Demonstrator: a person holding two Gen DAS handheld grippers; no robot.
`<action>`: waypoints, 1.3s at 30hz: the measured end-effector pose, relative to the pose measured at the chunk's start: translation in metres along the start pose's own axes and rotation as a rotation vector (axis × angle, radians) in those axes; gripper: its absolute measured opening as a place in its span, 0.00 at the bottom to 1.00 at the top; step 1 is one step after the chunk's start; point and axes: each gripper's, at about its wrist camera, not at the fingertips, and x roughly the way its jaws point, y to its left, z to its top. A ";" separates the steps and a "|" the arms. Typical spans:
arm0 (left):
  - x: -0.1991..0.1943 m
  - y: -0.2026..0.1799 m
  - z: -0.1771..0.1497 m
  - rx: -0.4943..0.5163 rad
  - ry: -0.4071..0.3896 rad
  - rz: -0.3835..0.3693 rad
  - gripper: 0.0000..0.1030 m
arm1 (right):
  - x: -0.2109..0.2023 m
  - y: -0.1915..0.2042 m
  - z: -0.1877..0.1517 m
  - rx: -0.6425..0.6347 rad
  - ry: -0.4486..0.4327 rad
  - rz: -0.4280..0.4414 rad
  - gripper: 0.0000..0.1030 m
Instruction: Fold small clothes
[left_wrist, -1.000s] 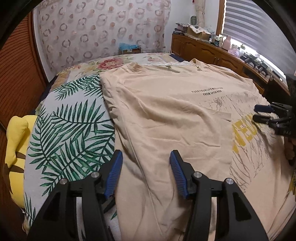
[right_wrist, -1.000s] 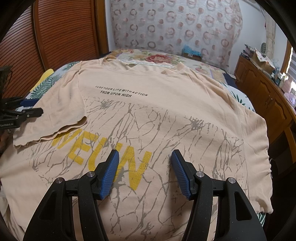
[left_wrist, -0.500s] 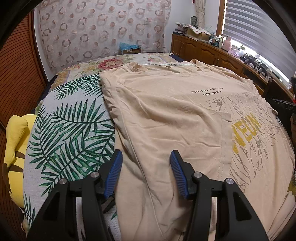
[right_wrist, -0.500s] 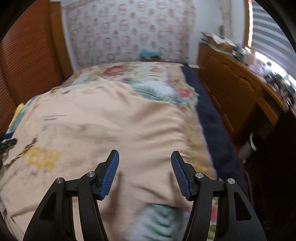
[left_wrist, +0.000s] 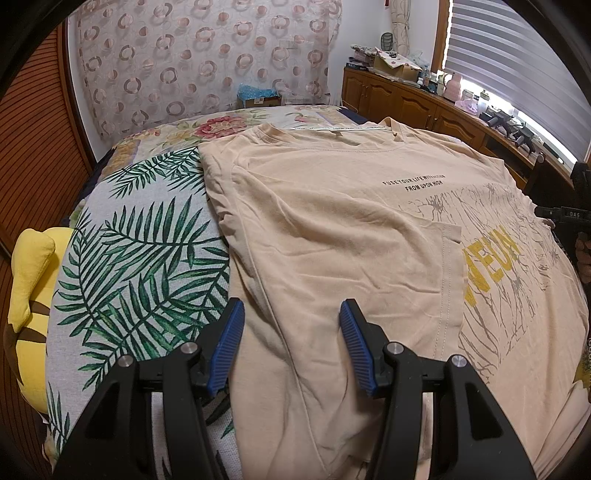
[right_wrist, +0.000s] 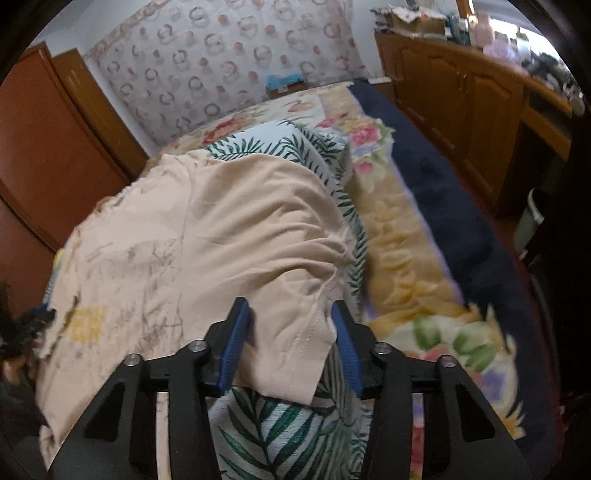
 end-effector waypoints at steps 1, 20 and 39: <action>0.000 0.000 0.000 0.000 0.000 0.000 0.52 | -0.001 0.000 0.000 0.002 -0.002 0.009 0.29; 0.000 0.000 0.000 0.000 0.000 0.000 0.52 | -0.045 0.131 0.017 -0.368 -0.190 -0.064 0.04; 0.000 0.000 0.000 -0.001 0.000 0.000 0.52 | -0.021 0.147 -0.038 -0.424 -0.092 -0.080 0.44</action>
